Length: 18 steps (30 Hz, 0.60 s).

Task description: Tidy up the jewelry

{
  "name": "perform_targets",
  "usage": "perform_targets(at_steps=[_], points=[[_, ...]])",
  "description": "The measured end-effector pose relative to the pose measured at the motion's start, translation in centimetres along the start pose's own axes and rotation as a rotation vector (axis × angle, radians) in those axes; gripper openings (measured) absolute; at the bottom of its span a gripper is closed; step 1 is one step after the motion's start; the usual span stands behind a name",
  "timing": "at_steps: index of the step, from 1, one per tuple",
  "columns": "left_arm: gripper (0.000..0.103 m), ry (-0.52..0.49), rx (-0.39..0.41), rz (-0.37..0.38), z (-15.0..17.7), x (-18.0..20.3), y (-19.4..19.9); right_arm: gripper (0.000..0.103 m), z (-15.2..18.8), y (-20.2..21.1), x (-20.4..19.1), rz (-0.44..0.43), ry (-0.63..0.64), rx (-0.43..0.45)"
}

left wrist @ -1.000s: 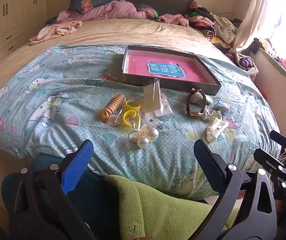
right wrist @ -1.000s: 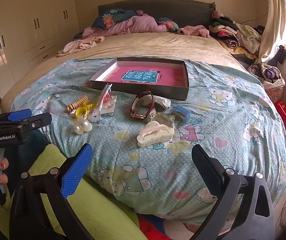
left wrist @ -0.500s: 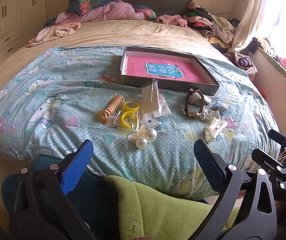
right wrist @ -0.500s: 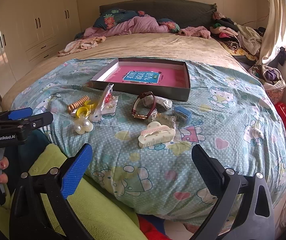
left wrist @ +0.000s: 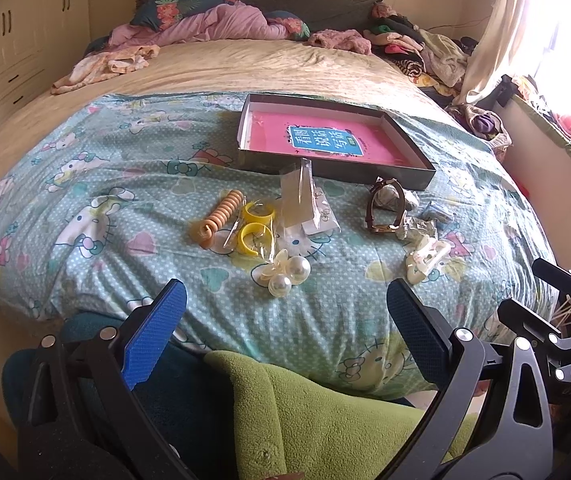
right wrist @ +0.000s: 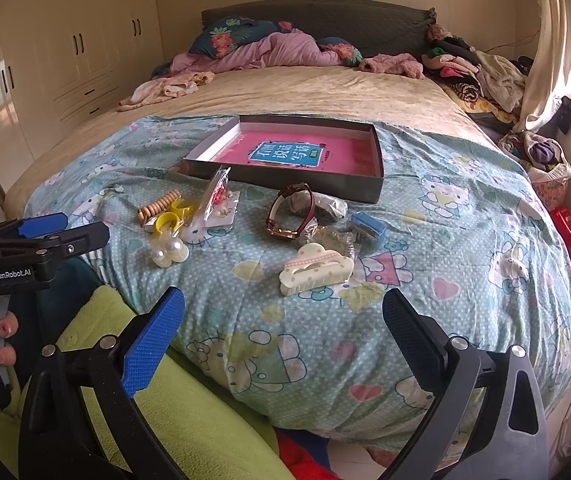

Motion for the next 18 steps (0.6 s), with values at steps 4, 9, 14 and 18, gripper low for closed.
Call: perform_targets(at_steps=[4,9,14,18], points=[[0.094,0.0,-0.001,0.0,0.09,-0.1,-0.07,0.099,-0.03,0.03,-0.02,0.0,0.0,0.0],[0.094,0.0,0.0,0.0,0.06,-0.06,-0.05,0.099,-0.04,0.03,-0.15,-0.002,0.004,0.002],[0.094,-0.001,0.0,-0.001,0.11,-0.1,-0.07,0.099,-0.07,-0.02,-0.15,-0.006,0.0,0.002],[0.094,-0.002,-0.001,0.0,0.08,-0.06,-0.01,0.099,-0.1,-0.07,-0.23,-0.01,0.001,0.0]])
Point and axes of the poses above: each gripper's, at about its wrist camera, not at the fingertips, and y roughly against the way its jaws point, x to its right, z to its underside, the point moved 3 cm from there along -y, roughly the way its jaws point, and after that the axes turned 5 degrees about -y, right-handed, at the moved point
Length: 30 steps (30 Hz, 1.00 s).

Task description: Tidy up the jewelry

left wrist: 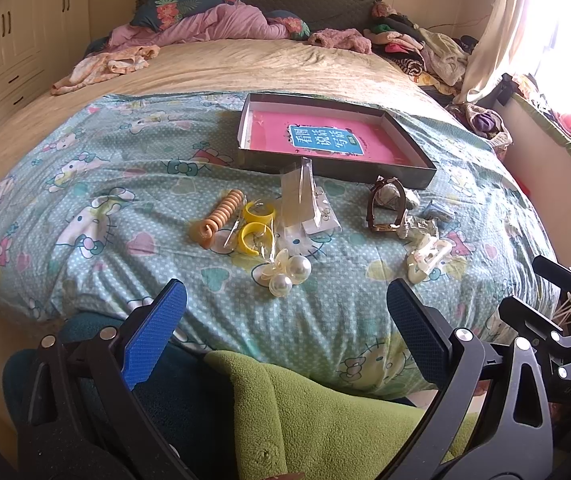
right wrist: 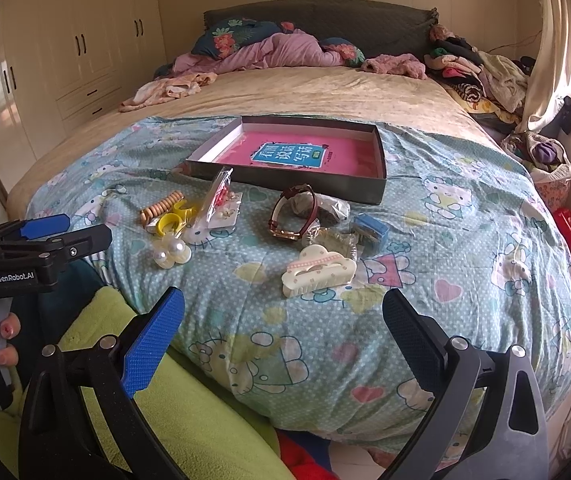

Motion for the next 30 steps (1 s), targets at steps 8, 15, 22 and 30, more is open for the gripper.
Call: perform_targets(at_steps=[8,15,22,30], points=[[0.094,-0.009,-0.02,-0.012,0.0,-0.1,-0.4,0.099,-0.4,-0.6,0.4,-0.02,-0.004,-0.003],[0.094,-0.004,-0.045,-0.034,0.0,-1.5,-1.7,0.099,-1.0,-1.2,0.1,-0.033,0.035,0.008],[0.094,0.053,-0.071,-0.071,0.2,-4.7,-3.3,0.099,-2.0,-2.4,1.1,-0.036,0.04,0.005],[0.094,0.058,-0.112,0.058,0.9,-4.9,-5.3,0.099,-2.8,-4.3,3.4,-0.039,0.002,-0.002]])
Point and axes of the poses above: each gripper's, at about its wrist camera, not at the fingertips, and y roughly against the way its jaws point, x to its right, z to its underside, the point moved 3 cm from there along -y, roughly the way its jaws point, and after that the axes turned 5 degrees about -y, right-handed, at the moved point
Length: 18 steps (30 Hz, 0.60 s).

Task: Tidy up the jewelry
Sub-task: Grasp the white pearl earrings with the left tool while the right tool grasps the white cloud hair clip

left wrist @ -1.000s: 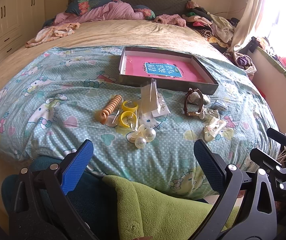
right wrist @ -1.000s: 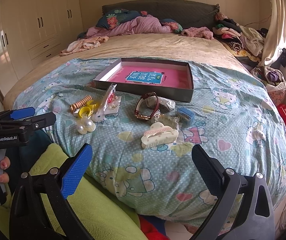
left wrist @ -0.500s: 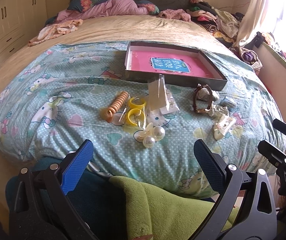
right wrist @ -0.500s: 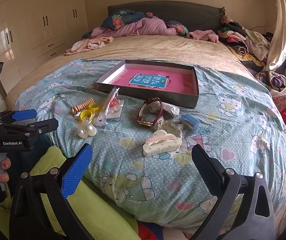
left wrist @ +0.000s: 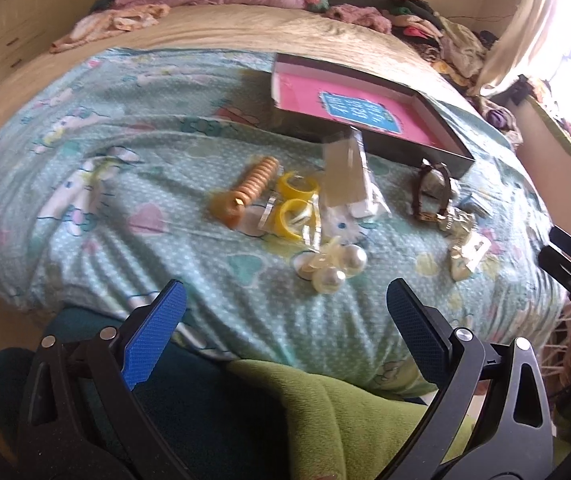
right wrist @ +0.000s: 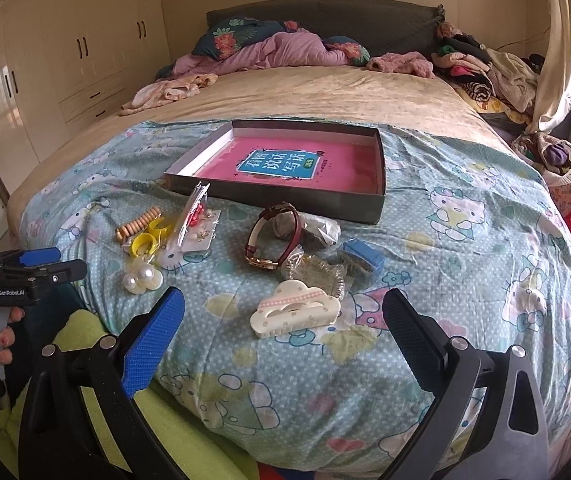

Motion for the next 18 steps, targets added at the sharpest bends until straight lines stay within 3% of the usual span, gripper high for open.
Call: perform_targets(at_steps=[8,12,18], points=[[0.093,-0.094,-0.069,0.078,-0.1,2.9,-3.5,0.099,0.5,-1.9,1.2,-0.004,0.0,-0.036],[0.081,-0.119,-0.121,0.123,-0.1,3.8,-5.6,0.099,1.1,-3.3,1.4,-0.005,0.008,-0.067],[0.071,-0.141,-0.156,0.108,-0.1,4.0,-7.5,0.099,1.7,-5.8,1.5,-0.017,0.03,-0.112]])
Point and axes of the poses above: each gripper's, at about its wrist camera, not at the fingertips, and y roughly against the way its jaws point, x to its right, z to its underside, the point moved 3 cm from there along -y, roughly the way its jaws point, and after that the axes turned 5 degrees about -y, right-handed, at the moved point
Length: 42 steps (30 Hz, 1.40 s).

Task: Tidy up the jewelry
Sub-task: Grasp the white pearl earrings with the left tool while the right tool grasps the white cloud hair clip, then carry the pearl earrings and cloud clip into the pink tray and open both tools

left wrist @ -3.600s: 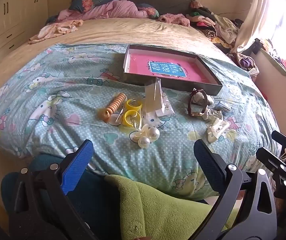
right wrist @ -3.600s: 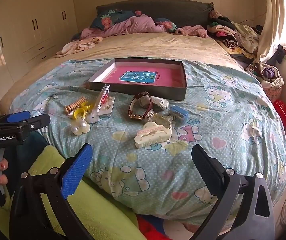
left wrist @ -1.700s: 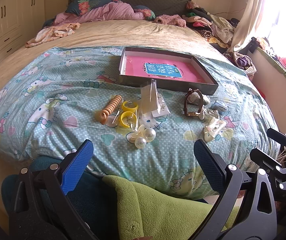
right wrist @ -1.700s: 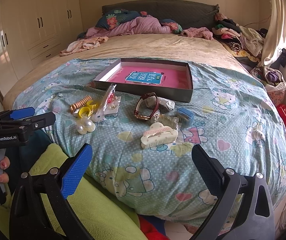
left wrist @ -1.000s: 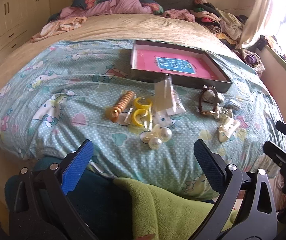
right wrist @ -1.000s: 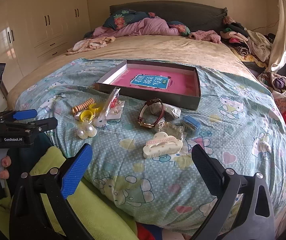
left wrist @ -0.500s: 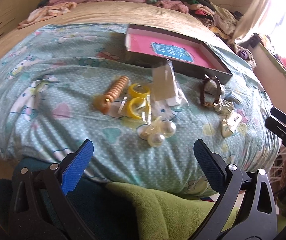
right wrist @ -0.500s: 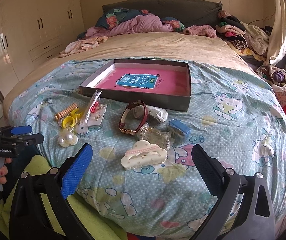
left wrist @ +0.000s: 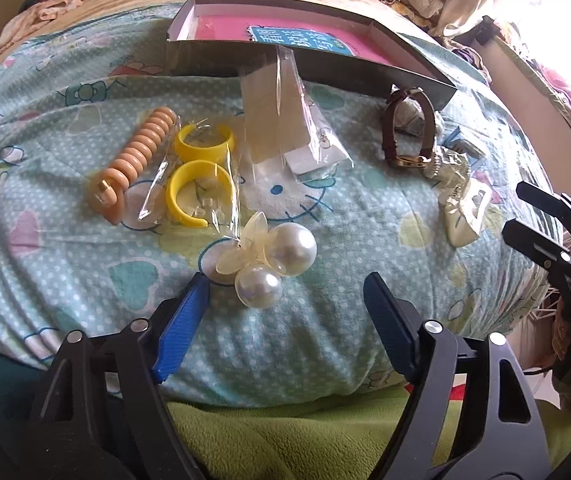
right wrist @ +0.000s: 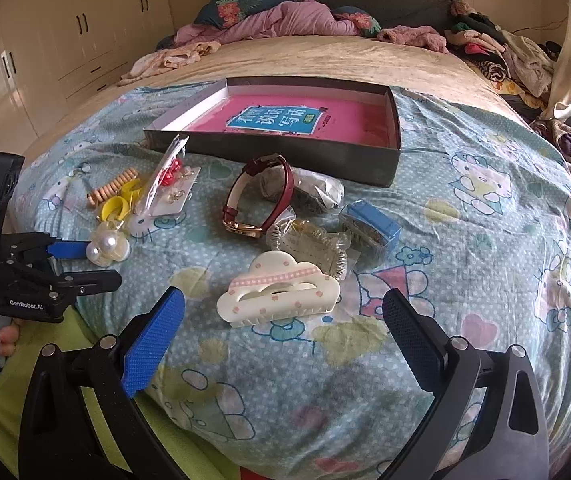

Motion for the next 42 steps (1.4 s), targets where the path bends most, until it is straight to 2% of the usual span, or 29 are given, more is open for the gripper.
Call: perform_targets(at_steps=[2,4,9,16,20,23,34,42], points=[[0.069,-0.001,0.006,-0.001,-0.2,-0.1,-0.1,0.099,0.1,-1.0,0.0,0.004,0.006,-0.02],[0.055,0.003,0.009,-0.01,-0.3,-0.3,-0.3,0.099,0.2,-1.9,0.0,0.004,0.021,-0.029],[0.039,0.008,0.016,-0.029,-0.6,-0.9,-0.4,0.099,0.3,-3.7,-0.2,0.019,0.034,-0.047],[0.038,0.006,0.046,-0.002,-0.7,-0.9,0.4,0.097,0.3,-5.1,-0.3,0.017,0.057,-0.032],[0.038,0.015,0.075,0.015,-1.2,-1.0,1.7,0.076,0.6,-5.0,0.2,-0.028,0.044,-0.031],[0.038,0.026,0.1,0.007,-1.9,-1.4,2.4,0.073,0.7,-4.2,0.7,-0.05,0.031,-0.014],[0.038,0.066,0.173,-0.015,-5.1,-3.6,4.3,0.072,-0.5,-0.5,2.4,-0.056,0.011,0.055],[0.038,0.055,0.223,-0.043,-7.7,-4.4,5.6,0.072,-4.0,1.5,2.4,-0.06,0.033,0.136]])
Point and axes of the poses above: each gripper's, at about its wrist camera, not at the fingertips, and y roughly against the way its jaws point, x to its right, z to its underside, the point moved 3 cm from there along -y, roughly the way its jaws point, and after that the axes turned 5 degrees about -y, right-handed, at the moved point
